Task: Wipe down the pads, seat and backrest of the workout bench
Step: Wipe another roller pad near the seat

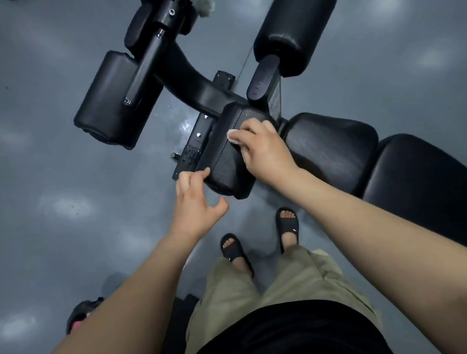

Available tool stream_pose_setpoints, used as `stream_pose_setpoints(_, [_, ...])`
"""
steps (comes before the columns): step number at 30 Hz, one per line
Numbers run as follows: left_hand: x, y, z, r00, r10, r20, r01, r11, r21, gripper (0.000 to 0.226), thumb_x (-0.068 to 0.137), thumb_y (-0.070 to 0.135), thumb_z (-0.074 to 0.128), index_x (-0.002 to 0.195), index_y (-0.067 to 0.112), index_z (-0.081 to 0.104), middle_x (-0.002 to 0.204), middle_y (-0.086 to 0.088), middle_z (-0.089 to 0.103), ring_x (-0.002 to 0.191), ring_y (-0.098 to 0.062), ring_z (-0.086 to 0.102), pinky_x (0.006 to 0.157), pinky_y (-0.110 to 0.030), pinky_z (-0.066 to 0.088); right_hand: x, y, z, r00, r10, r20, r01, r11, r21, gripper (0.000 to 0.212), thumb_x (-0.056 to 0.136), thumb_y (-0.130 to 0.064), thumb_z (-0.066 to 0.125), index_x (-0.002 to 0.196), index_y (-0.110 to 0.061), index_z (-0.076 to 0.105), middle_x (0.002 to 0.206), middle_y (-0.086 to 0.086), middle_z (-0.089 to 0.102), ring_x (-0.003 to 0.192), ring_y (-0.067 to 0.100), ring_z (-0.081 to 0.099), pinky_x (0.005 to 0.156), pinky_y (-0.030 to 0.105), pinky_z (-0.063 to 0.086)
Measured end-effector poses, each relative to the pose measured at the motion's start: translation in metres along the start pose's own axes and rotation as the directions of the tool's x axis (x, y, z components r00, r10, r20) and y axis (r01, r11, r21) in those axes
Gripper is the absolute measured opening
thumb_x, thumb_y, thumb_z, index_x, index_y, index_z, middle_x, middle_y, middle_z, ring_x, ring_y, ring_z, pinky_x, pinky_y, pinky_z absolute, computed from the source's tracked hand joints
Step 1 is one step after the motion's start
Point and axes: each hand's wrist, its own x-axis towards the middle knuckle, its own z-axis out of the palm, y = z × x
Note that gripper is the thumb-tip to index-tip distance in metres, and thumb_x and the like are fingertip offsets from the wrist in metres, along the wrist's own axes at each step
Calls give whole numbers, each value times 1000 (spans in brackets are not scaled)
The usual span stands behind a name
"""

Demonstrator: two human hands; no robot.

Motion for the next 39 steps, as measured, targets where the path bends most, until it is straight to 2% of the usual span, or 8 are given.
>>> stream_pose_setpoints(7, [14,-22,-20,986,148,75,-146,989,-33,59,71,8,44,128,10,60,126,4,40,125,-24,44,106,-27,35,-27,-34,23,998,64,-22,-64,998,0,28,90,-3,59,110,-17,73,104,2,60,88,31,48,67,39,51])
stream_pose_setpoints(11, [24,-33,-23,977,172,125,-159,982,-106,60,72,-5,42,127,10,62,140,-3,49,121,-5,47,111,-29,37,-46,-49,34,997,68,-32,-67,997,23,33,87,1,59,109,-18,73,104,1,60,88,29,48,71,29,41])
stream_pose_setpoints(16, [30,-38,-28,964,205,172,-175,969,-174,62,70,8,37,126,11,64,128,5,52,115,-12,56,101,-29,47,-66,-54,34,999,-9,44,5,997,81,35,84,4,57,106,-18,74,101,2,57,86,25,46,80,27,41])
stream_pose_setpoints(20, [34,-40,-32,957,214,198,-175,965,-195,59,72,9,40,125,12,67,124,7,52,116,-10,57,101,-19,42,-42,-39,20,963,214,-167,-198,974,106,33,86,1,55,107,-16,74,102,4,57,93,28,54,89,24,42])
stream_pose_setpoints(23, [35,-41,-33,955,207,214,-166,967,-195,63,71,9,36,126,11,66,125,8,52,124,-8,50,107,-10,30,-23,-31,20,913,341,-224,-333,940,77,29,93,-7,56,115,-15,72,106,8,57,96,35,53,93,34,45])
stream_pose_setpoints(33, [41,-55,-33,957,172,235,-97,949,-300,67,71,-3,36,107,48,61,124,10,60,125,-8,55,111,-20,36,-67,-66,50,971,191,-145,-190,982,20,36,88,-3,55,115,-19,72,108,3,59,90,28,46,76,45,51])
stream_pose_setpoints(35, [43,-55,-33,957,175,231,-102,949,-299,64,72,-1,37,108,44,63,125,8,60,124,-7,55,111,-21,37,-76,-72,54,980,154,-122,-153,988,19,38,87,0,56,115,-19,72,107,3,58,92,27,46,76,44,51])
stream_pose_setpoints(39, [42,-52,-30,960,184,213,-125,957,-263,55,82,-9,43,116,28,66,123,10,57,118,-3,53,97,0,31,-90,-70,48,999,18,-45,-18,1000,1,38,84,2,57,111,-20,73,104,2,55,90,25,46,72,40,51])
